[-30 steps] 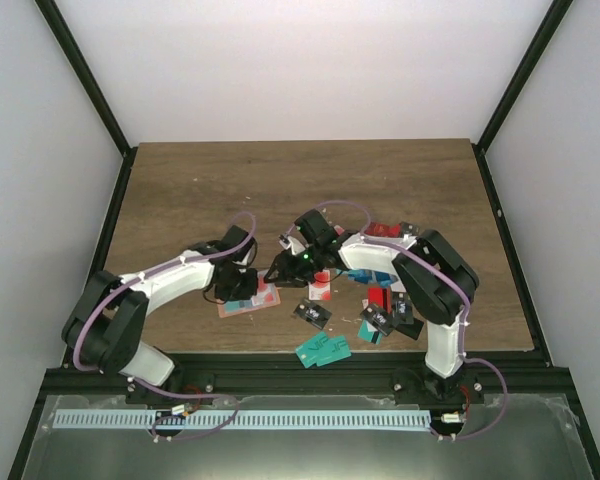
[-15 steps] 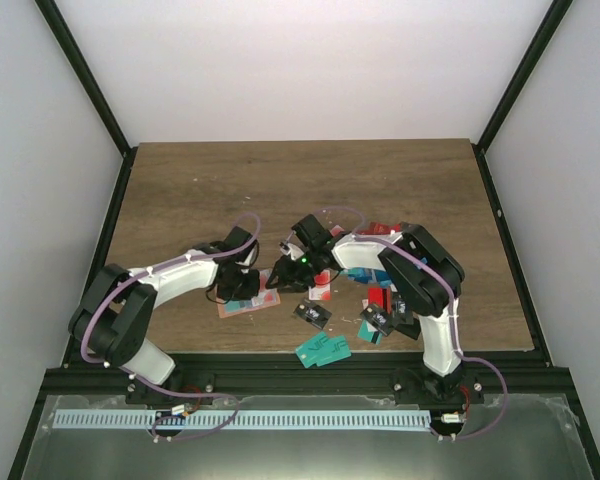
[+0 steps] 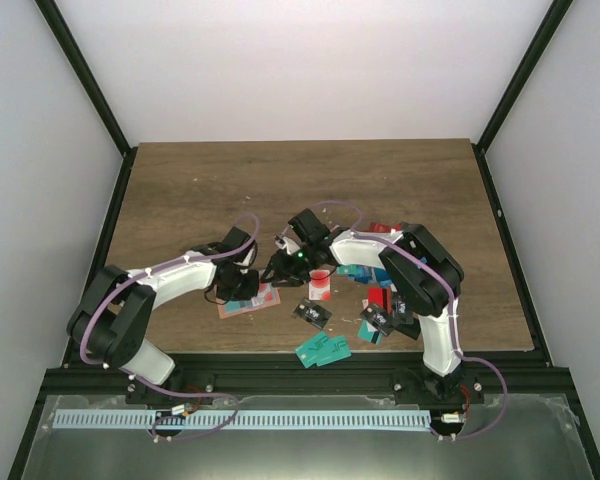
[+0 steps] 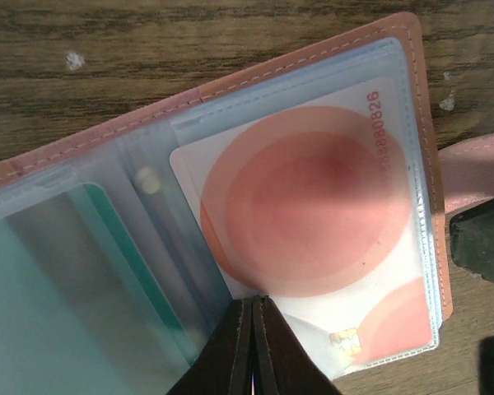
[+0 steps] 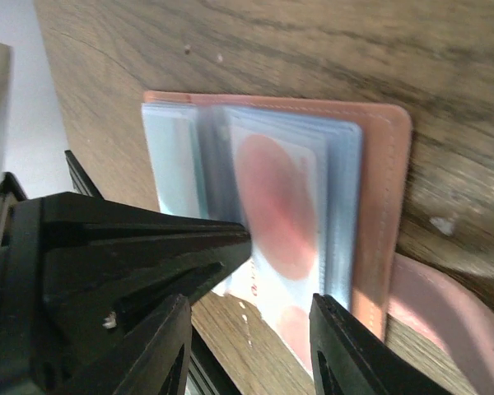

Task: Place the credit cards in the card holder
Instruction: Insert the credit card into the card holder.

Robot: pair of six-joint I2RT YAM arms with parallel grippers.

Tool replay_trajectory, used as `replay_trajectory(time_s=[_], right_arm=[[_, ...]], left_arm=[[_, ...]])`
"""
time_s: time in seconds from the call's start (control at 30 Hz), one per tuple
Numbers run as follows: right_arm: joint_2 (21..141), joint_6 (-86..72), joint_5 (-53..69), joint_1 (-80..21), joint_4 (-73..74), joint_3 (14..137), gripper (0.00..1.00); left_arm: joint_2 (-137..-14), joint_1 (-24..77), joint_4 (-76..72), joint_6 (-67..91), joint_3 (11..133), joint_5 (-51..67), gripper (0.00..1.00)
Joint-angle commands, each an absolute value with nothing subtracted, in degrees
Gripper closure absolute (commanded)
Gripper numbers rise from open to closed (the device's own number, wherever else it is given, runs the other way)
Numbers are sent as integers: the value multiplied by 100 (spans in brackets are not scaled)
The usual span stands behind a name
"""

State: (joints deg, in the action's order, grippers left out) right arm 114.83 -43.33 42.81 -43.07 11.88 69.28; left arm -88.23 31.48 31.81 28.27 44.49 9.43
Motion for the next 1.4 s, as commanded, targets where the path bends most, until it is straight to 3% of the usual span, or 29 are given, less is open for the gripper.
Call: replay_trajectory(time_s=[0.0,1.03,1.37], right_arm=[[11508,-4208,4416,-4368,1114,7188,58],[11834,-4061,4721,-4559,1247,7537,63],[11838,-4061,4788,-4594,1426,7787,63]], left_arm=[[-9040,3173,3002,2777,4211,1041,96],[-8992,3172,2965,2802,4299,1130,96],[-8085,3157,3745,3029,4859,974,96]])
